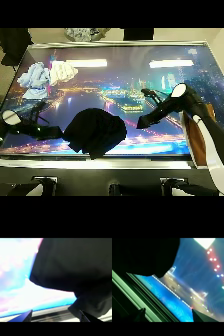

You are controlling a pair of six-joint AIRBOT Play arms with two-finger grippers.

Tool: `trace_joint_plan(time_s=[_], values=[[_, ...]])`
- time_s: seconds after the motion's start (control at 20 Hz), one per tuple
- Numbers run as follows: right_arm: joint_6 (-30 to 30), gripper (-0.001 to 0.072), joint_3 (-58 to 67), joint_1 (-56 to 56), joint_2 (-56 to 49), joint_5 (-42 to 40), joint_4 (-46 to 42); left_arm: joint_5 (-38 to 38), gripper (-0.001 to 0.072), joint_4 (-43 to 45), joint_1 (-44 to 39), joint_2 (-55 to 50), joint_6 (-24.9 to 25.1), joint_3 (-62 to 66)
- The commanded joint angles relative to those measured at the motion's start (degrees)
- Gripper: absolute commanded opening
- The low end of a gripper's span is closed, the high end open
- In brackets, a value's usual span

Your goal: Fold the shirts.

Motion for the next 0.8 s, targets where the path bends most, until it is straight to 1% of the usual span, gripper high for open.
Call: trace_joint_plan(time_s=[0.0, 0.1, 0.2, 0.25, 0.35, 0.45, 0.5, 0.55, 0.6, 0.65, 0.7, 0.75], values=[[-2.2, 0.0701, -2.4, 0.0, -3.5, -2.0, 5.6, 7.3, 0.072, -3.1, 1.4, 0.4, 1.5, -7.9], [-2.2, 0.0701, -2.4, 0.0, -4.5, -2.0, 5.6, 12.0, 0.072, -2.5, 2.5, 0.1, 1.8, -7.9], [-2.2, 0.0701, -2.4, 0.1, -4.7, -2.8, 5.6, 14.3, 0.072, -2.9, 3.1, -1.7, 2.3, -7.9], [-2.3, 0.0701, -2.4, 0.1, -4.9, -3.4, 5.6, 14.8, 0.072, -4.5, 2.8, -3.4, 2.4, -8.0], [-2.1, 0.0701, -3.3, 0.1, -5.5, -5.4, 6.0, 16.6, 0.0709, -8.2, 1.0, -7.4, 3.6, -8.0], [-1.6, 0.0701, -4.7, 0.1, -6.6, -6.5, 7.4, 19.5, 0.07, -9.8, -0.9, -10.0, 3.5, -8.0], [-1.7, 0.0701, -5.2, 0.4, -7.4, -6.5, 8.5, 21.0, 0.0696, -9.8, -1.6, -10.7, 2.6, -8.0], [-1.7, 0.0701, -5.2, 1.1, -8.0, -6.5, 8.6, 22.2, 0.0585, -9.8, -1.7, -11.1, 1.9, -8.0], [-1.8, 0.0701, -5.2, 2.4, -8.6, -7.3, 8.6, 23.2, 0.0425, -9.7, -1.6, -11.3, 0.6, -8.0], [-1.9, 0.0701, -5.2, 4.3, -9.0, -8.8, 8.6, 24.1, 0.0292, -9.8, -1.5, -11.3, -0.3, -8.0], [-1.9, 0.0701, -5.2, 6.4, -9.4, -11.1, 8.6, 24.2, 0.0123, -9.8, -1.5, -11.2, -0.7, -7.9], [-1.9, 0.0701, -5.2, 8.2, -9.7, -13.6, 8.6, 24.2, 0.0033, -9.8, -1.5, -11.2, -0.7, -7.8]])
